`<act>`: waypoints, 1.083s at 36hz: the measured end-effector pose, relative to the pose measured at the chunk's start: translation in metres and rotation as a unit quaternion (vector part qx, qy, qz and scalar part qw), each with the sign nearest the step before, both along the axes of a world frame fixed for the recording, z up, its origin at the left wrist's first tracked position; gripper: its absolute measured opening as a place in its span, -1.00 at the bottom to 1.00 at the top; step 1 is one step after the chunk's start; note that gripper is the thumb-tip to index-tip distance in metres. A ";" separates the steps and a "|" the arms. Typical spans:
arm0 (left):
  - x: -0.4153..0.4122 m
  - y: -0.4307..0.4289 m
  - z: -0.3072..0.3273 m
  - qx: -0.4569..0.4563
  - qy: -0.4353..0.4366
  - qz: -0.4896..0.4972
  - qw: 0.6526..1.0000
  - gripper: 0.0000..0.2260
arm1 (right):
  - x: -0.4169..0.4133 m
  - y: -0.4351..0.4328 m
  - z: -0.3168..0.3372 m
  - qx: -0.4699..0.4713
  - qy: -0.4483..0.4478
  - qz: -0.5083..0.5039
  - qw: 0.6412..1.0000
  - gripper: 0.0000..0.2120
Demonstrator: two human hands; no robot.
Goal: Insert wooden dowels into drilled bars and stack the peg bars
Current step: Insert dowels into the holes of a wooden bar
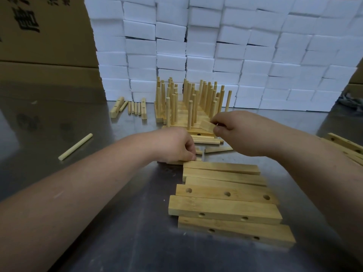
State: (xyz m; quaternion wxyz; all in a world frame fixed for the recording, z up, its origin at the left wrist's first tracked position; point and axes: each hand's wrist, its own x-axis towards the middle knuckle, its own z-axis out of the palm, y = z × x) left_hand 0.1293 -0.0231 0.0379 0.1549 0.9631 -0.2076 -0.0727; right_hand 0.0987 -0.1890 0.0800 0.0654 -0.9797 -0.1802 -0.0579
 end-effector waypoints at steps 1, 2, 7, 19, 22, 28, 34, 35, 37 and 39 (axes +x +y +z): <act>0.000 0.000 0.000 -0.002 -0.002 -0.002 1.000 -0.94 | 0.000 0.001 0.000 0.002 0.000 0.001 1.000 -0.74; 0.000 0.000 0.000 -0.002 -0.005 -0.004 1.000 -0.95 | 0.000 0.001 0.000 0.002 -0.001 0.001 1.000 -0.75; -0.001 -0.001 0.001 -0.006 -0.009 -0.011 1.000 -0.97 | -0.001 0.001 0.000 0.006 0.000 -0.005 1.000 -0.73; -0.005 -0.005 0.000 0.008 0.017 -0.059 0.998 -0.94 | 0.003 0.000 -0.005 0.006 0.002 0.012 1.000 -0.71; -0.005 -0.003 0.006 -0.022 -0.016 -0.049 0.998 -0.97 | 0.008 -0.003 -0.006 0.026 -0.014 0.012 0.999 -0.61; -0.011 -0.001 0.021 -0.227 -0.070 0.001 0.971 -0.91 | 0.011 -0.010 0.002 0.139 -0.030 0.010 0.990 -0.58; -0.012 -0.005 0.019 -0.278 -0.161 0.026 0.947 -0.80 | 0.005 -0.007 0.008 0.318 0.022 0.012 0.948 -0.65; -0.012 -0.005 0.020 -0.280 -0.171 0.031 0.944 -0.78 | 0.004 -0.007 0.009 0.344 0.032 0.014 0.938 -0.67; -0.012 -0.005 0.022 -0.274 -0.182 0.033 0.944 -0.75 | 0.003 -0.006 0.011 0.383 0.049 0.015 0.922 -0.66; -0.013 -0.006 0.024 -0.260 -0.191 0.025 0.946 -0.72 | 0.003 -0.006 0.012 0.417 0.068 0.013 0.906 -0.65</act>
